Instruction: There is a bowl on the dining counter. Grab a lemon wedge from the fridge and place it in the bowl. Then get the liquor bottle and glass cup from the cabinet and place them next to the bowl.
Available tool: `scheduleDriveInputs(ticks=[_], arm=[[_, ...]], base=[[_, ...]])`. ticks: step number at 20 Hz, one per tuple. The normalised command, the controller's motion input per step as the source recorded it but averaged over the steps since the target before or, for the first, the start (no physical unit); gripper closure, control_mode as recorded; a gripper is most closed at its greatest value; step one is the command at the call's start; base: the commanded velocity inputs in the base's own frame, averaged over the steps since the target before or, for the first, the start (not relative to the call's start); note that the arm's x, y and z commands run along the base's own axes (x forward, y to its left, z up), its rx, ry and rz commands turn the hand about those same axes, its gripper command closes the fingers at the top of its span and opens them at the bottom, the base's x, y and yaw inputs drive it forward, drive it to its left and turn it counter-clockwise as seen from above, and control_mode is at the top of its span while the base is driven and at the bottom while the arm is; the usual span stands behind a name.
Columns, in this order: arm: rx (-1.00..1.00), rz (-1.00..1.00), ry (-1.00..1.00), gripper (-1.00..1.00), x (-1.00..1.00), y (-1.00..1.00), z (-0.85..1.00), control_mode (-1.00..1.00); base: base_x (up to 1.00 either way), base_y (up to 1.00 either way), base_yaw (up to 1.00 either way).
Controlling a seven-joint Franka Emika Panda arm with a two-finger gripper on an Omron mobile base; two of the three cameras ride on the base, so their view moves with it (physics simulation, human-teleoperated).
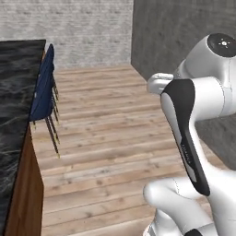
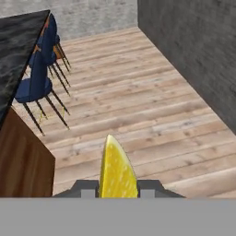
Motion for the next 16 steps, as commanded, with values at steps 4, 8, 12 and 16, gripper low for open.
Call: scheduleDriveInputs(ticks=[4,8,12,16], arm=[[0.0,0.0,0.0,1.0,0.0,0.0,0.0,1.0],[0.0,0.0,0.0,1.0,0.0,0.0,0.0,1.0],[0.0,0.0,0.0,1.0,0.0,0.0,0.0,1.0],[0.0,0.0,0.0,1.0,0.0,0.0,0.0,1.0]], base=[[1.0,-0.15,0.11],[1.0,-0.47,0.02],[1.0,-0.51,0.01],[1.0,-0.51,0.02]])
